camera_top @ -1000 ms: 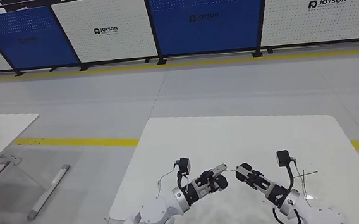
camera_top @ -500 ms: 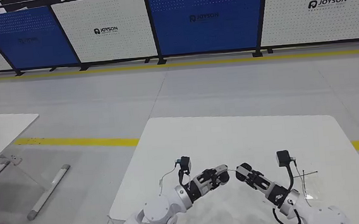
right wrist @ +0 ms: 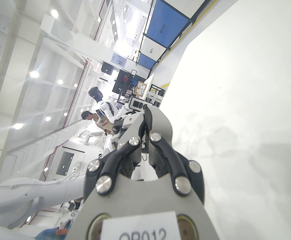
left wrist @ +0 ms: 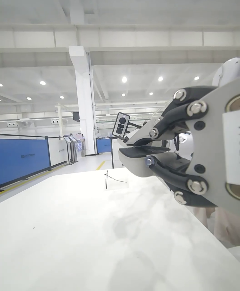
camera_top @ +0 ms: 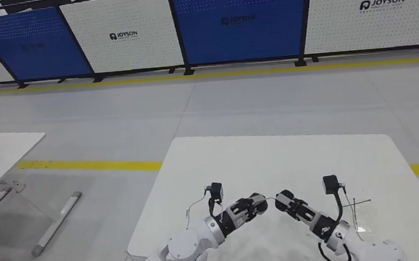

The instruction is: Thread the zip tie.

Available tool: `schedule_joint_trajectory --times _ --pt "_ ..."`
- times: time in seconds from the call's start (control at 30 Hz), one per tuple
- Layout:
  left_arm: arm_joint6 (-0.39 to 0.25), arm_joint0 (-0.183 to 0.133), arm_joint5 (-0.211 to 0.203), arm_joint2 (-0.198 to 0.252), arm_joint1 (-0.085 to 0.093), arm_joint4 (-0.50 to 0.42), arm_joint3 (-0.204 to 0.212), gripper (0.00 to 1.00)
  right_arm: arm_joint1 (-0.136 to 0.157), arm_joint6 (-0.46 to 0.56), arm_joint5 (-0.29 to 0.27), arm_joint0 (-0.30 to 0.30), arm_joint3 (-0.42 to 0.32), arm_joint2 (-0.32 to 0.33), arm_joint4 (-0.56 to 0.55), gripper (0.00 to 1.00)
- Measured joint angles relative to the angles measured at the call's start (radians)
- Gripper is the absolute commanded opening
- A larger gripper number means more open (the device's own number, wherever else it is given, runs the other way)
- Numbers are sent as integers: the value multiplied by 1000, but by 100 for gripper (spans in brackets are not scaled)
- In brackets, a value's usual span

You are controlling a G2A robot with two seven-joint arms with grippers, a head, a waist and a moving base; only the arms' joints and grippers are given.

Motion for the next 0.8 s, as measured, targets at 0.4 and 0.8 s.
schedule_joint_trajectory --times 0.4,0.8 --pt "-18 2 -8 -1 3 0 -3 12 0 0 0 0 0 0 0 0" --pt "-21 2 -19 0 5 4 -1 0 0 0 0 0 0 0 0 0"
